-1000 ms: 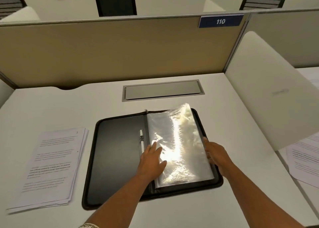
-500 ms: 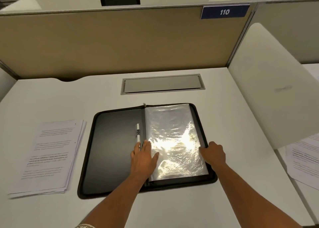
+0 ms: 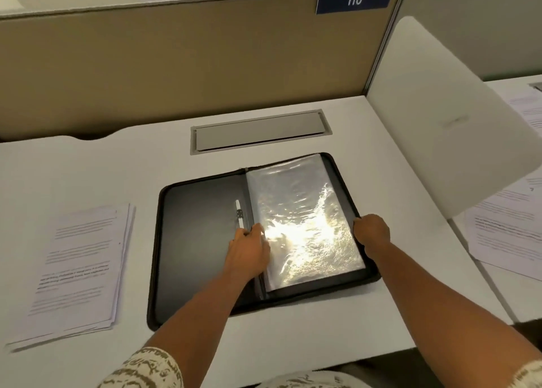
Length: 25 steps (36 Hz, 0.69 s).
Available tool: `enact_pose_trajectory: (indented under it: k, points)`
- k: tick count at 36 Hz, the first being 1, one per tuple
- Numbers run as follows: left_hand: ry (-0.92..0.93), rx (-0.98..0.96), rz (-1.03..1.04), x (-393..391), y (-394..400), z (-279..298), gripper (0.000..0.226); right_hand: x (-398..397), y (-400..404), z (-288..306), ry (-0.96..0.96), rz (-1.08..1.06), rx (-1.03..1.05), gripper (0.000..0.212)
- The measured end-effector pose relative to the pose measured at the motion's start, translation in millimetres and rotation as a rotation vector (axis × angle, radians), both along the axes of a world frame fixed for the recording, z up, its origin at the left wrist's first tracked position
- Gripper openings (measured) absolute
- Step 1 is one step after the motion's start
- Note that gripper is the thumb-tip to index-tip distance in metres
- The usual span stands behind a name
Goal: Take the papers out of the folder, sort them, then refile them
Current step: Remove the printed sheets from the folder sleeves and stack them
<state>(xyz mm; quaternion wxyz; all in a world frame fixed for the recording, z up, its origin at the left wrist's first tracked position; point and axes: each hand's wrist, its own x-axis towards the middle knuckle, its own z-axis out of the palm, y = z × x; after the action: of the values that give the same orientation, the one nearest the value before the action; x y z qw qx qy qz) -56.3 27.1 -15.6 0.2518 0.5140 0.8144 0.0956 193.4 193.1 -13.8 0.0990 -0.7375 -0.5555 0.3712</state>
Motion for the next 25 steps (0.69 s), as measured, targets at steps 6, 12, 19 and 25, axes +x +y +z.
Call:
enact_pose_trajectory:
  k: [6,12,19,25]
  points:
    - [-0.115,-0.021,-0.023,22,22,6,0.038,29,12,11,-0.036,-0.012,0.094,0.038]
    - [-0.140,0.037,0.008,62,40,15,0.036,69,37,17,-0.022,-0.044,0.137,0.028]
    - [-0.014,0.055,-0.021,98,51,5,0.048,115,59,16,0.007,-0.028,0.098,0.023]
    - [0.124,0.004,-0.021,114,56,0,0.059,116,57,10,-0.086,0.171,0.280,0.038]
